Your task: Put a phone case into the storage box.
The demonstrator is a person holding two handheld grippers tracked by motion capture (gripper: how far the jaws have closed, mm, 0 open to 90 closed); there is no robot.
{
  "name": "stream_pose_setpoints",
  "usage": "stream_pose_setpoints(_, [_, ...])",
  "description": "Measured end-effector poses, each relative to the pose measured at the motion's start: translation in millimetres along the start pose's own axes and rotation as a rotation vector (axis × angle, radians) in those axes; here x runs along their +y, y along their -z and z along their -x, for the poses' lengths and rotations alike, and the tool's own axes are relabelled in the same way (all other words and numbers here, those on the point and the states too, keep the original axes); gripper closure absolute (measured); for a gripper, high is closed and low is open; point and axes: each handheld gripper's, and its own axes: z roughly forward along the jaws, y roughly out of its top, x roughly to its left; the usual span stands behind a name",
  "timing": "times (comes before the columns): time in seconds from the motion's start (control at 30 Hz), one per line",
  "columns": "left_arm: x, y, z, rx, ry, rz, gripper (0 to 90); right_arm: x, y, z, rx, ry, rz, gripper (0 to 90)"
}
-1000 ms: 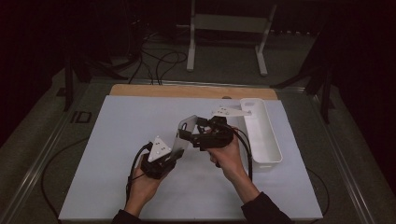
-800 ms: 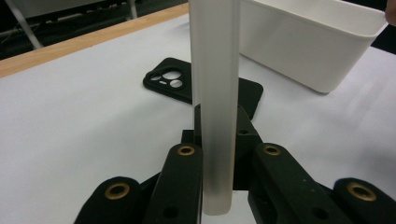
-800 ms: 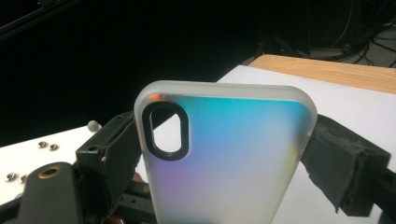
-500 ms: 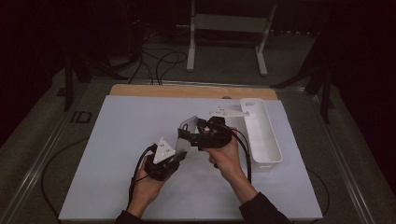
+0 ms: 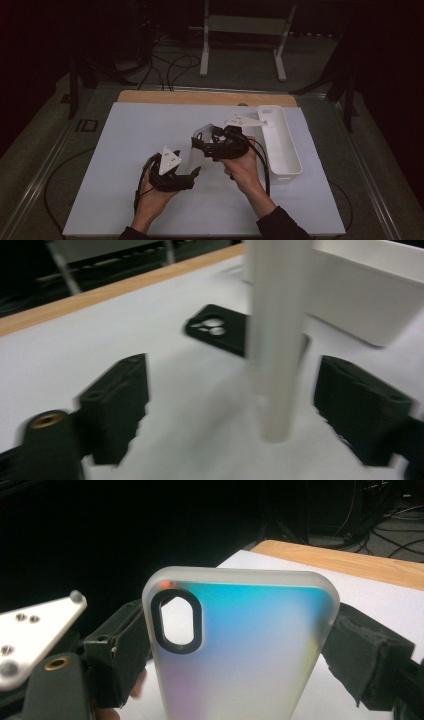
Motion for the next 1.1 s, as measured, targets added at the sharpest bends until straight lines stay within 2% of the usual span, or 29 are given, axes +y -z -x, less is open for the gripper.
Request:
stream_pose_setpoints(0.1, [-5.0,4.6,-11.9,0.019,0.027,0.004,5.1,-1.6,-0.2,-0.6,-0.008,0.003,-0.004,17.0])
stream_pose_setpoints(0.2, [-9.9,9.2,-19.2,0.009,0.034,0.014,1.0,-1.5,0.3,-1.0,-0.012,0.008,-0.005,17.0])
stream_pose_setpoints(0.33, [-17.2,15.0,-25.7,0.027,0.027,0.020,0.4,-0.6,1.9,-1.4,-0.022,0.017,0.000,17.0])
stream_pose_setpoints(0.6, [-37.3,29.5,-42.1,0.060,0.051,0.049,0.3,0.2,4.8,0.1,-0.035,0.023,0.005,17.0])
stream_pose_setpoints(0.8, [-54.4,39.2,-54.4,0.077,0.059,0.049,0.0,0.8,4.6,0.4,-0.036,0.031,0.004,17.0])
stream_pose_setpoints(1.03, [-73.1,46.0,-65.0,0.087,0.087,0.062,0.0,3.1,3.8,-0.4,-0.048,0.046,0.000,17.0])
stream_pose_setpoints(1.1, [-76.9,45.2,-66.3,0.096,0.083,0.045,0.0,4.7,4.0,-0.2,-0.050,0.049,0.006,17.0])
